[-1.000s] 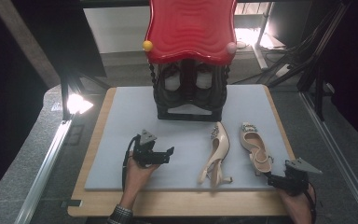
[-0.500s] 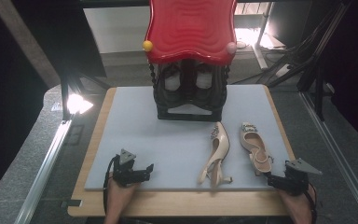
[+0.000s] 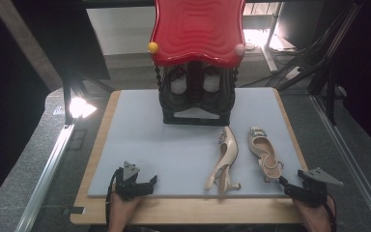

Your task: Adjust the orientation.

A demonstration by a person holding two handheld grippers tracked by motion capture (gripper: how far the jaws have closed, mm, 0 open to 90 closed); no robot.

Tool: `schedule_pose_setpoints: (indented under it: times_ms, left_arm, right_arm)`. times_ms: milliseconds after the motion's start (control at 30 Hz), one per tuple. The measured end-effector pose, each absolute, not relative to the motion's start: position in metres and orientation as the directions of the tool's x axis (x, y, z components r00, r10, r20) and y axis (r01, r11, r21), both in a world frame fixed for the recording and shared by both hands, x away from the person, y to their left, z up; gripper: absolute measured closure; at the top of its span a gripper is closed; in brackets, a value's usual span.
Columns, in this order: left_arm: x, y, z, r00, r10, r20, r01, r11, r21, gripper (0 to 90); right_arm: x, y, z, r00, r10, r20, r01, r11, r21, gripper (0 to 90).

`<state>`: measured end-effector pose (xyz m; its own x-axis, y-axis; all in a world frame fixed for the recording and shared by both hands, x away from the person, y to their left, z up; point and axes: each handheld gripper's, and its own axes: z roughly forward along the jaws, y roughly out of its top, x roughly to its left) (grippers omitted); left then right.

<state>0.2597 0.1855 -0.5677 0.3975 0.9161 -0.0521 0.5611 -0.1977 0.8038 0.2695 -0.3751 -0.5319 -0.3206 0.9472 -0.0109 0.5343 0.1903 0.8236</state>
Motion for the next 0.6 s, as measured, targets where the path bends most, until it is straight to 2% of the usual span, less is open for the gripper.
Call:
schedule_pose_setpoints:
  times_ms: [267, 367, 600]
  left_arm:
    - [0.26, 0.185, -0.568, 0.398, 0.916, -0.052, 0.561, -0.198, 0.804, 4.6]
    - [0.26, 0.185, -0.568, 0.397, 0.916, -0.052, 0.561, -0.198, 0.804, 4.6]
    - [0.26, 0.185, -0.568, 0.398, 0.916, -0.051, 0.561, -0.199, 0.804, 4.7]
  right_arm:
    - [0.265, -0.384, -0.515, -0.366, 0.93, 0.043, 0.548, 0.178, 0.818, 69.6]
    - [0.264, -0.384, -0.505, -0.382, 0.923, 0.044, 0.553, 0.191, 0.811, 80.6]
    - [0.263, -0.378, -0.476, -0.398, 0.916, 0.049, 0.556, 0.198, 0.807, 89.1]
